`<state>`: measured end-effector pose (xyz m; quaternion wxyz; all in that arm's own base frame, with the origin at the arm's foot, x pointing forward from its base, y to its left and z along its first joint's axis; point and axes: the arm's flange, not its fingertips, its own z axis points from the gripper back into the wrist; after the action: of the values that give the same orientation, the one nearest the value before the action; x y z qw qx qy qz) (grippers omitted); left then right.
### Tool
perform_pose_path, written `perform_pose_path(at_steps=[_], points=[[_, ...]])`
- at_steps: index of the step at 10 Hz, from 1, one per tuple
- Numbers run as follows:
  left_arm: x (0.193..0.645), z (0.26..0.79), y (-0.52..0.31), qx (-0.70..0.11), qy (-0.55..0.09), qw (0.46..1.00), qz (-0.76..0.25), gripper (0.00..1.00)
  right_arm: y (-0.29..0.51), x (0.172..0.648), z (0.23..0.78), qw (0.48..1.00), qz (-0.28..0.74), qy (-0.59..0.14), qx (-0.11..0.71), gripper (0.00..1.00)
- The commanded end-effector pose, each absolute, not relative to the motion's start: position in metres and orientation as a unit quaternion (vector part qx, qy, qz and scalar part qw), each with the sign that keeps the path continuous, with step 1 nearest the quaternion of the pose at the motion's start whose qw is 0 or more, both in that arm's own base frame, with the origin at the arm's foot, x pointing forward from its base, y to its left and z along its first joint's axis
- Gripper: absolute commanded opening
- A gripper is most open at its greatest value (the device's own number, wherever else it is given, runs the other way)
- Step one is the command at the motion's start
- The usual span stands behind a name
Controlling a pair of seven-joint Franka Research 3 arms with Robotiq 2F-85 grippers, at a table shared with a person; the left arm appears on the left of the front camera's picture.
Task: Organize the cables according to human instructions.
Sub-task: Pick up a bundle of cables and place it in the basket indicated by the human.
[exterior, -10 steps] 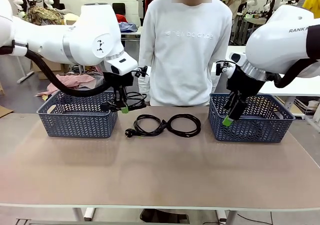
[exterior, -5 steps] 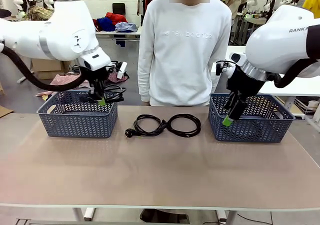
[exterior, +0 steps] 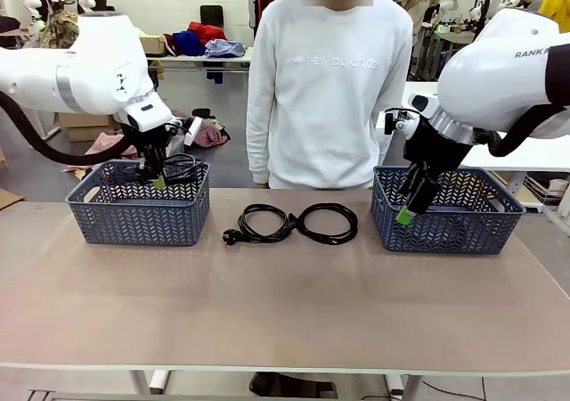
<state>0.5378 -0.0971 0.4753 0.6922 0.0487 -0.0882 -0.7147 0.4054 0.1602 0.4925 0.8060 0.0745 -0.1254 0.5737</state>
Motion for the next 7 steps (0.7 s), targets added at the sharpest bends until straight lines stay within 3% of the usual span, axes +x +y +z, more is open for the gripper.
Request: perform_pose_path(at_steps=[1, 7], points=[[0.559, 0.476, -0.085, 0.046, -0.094, 0.689, -0.717, 0.16, 0.162, 0.407, 0.495, 0.806, 0.574, -0.124, 0.074, 1.0], [0.576, 0.462, -0.07, 0.042, -0.088, 0.695, -0.712, 0.16, 0.162, 0.407, 0.495, 0.806, 0.574, -0.124, 0.074, 1.0]])
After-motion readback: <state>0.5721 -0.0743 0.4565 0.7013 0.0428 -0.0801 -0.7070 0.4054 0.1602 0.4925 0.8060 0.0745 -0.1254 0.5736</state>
